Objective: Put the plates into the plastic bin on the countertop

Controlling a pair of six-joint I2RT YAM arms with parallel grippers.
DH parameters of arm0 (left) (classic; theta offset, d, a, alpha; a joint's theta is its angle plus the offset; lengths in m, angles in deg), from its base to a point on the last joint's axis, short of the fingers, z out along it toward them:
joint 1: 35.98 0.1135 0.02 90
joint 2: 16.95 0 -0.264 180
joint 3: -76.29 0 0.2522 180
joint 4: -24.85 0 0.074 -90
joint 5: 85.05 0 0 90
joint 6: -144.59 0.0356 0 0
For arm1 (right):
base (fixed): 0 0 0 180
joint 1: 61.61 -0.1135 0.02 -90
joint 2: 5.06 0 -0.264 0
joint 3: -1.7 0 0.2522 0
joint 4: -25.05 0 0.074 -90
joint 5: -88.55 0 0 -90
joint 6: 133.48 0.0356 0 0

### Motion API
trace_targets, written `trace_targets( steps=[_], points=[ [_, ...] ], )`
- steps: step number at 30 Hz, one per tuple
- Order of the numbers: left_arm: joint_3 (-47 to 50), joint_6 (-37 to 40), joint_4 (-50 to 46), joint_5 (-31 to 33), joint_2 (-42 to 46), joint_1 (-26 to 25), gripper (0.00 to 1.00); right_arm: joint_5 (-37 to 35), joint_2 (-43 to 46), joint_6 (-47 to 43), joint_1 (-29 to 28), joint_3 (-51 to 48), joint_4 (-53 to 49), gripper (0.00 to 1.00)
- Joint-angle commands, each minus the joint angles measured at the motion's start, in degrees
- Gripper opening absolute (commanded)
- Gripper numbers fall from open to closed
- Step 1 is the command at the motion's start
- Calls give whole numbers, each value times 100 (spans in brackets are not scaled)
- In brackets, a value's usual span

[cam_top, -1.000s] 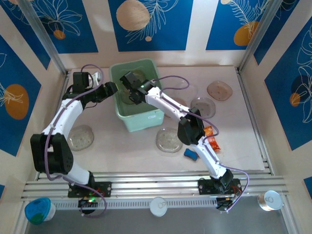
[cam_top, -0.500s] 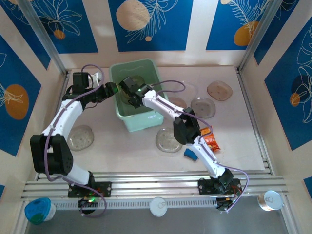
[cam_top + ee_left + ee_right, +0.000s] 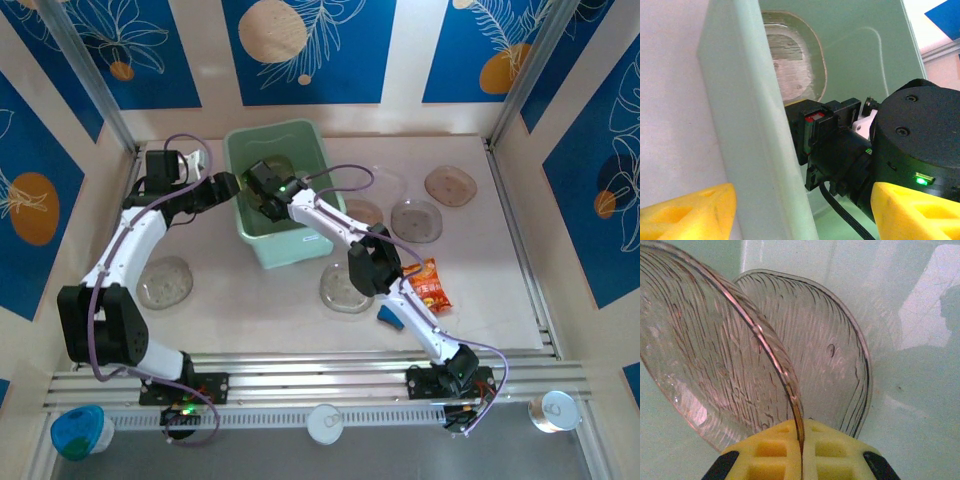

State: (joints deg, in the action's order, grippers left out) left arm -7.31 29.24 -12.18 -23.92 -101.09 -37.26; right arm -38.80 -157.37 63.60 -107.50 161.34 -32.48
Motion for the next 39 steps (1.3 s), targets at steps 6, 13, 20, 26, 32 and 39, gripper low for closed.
trace_targets(
  steps=[6, 13, 20, 26, 32, 39],
  points=[
    [13, 124, -270, 186, 187, 92, 72, 28, -176, 348, 46, 119, -140, 22],
    [54, 126, -336, 263, 305, 93, 72, 109, -215, 418, 36, 94, -169, 35],
    [79, 135, -397, 338, 404, 93, 72, -124, -57, 42, 2, 237, -30, 56],
    [-9, 196, -611, 566, 524, 96, 72, -446, 372, -494, -117, 135, 153, 75],
    [-20, 139, -1067, 982, 780, 128, 73, -590, 808, -1067, -192, -67, -38, 99],
    [138, 73, -1504, 1351, 1232, 187, 73, -661, 1380, -1472, -272, -581, -147, 99]
  ],
)
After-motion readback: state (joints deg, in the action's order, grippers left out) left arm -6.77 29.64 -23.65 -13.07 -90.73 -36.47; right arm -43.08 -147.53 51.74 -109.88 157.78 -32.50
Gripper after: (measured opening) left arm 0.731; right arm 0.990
